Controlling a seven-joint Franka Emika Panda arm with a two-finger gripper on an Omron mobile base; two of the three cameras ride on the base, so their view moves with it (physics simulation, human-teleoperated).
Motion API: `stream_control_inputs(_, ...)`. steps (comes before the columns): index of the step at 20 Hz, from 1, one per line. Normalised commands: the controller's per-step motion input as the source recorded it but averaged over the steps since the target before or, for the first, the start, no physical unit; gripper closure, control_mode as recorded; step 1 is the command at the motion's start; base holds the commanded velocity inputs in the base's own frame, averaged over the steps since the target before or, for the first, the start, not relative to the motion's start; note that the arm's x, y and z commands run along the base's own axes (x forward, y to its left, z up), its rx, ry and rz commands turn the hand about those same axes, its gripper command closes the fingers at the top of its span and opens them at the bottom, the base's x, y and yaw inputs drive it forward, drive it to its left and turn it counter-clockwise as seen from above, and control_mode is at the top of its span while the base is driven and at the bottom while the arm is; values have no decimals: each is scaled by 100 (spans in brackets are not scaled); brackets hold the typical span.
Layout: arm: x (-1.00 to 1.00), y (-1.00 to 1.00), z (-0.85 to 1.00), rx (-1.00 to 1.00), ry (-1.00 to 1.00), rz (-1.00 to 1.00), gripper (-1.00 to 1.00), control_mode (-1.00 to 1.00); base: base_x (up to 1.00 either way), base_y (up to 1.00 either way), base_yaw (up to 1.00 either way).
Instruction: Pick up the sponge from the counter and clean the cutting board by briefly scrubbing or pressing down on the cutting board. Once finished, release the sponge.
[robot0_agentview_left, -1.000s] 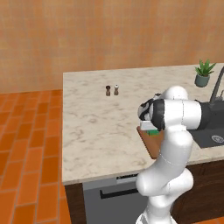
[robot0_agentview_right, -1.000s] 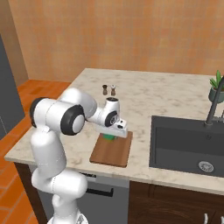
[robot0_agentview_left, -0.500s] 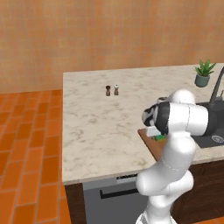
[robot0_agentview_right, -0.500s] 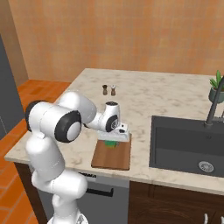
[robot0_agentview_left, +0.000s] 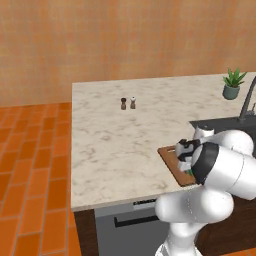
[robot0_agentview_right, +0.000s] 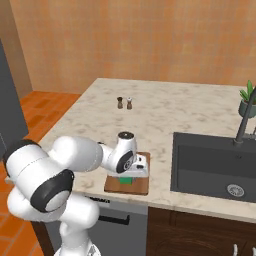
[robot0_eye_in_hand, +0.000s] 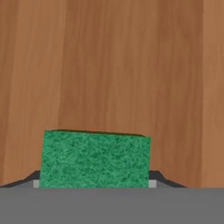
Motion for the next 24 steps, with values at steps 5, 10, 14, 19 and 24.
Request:
stream_control_inputs(5,-36,-13,-31,4,-1,17,100,-100,0,0,0)
stream_control_inputs(10,1,-46,-16,1,-1,14,100,-100,0,0,0)
stream_control_inputs(14,0,-65,0,0,-5,10,100,-100,0,0,0)
stream_control_inputs(19,0,-64,0,-1,-12,12,100,-100,0,0,0)
stream_control_inputs(24,4,-45,0,-6,-11,15,100,-100,0,0,0)
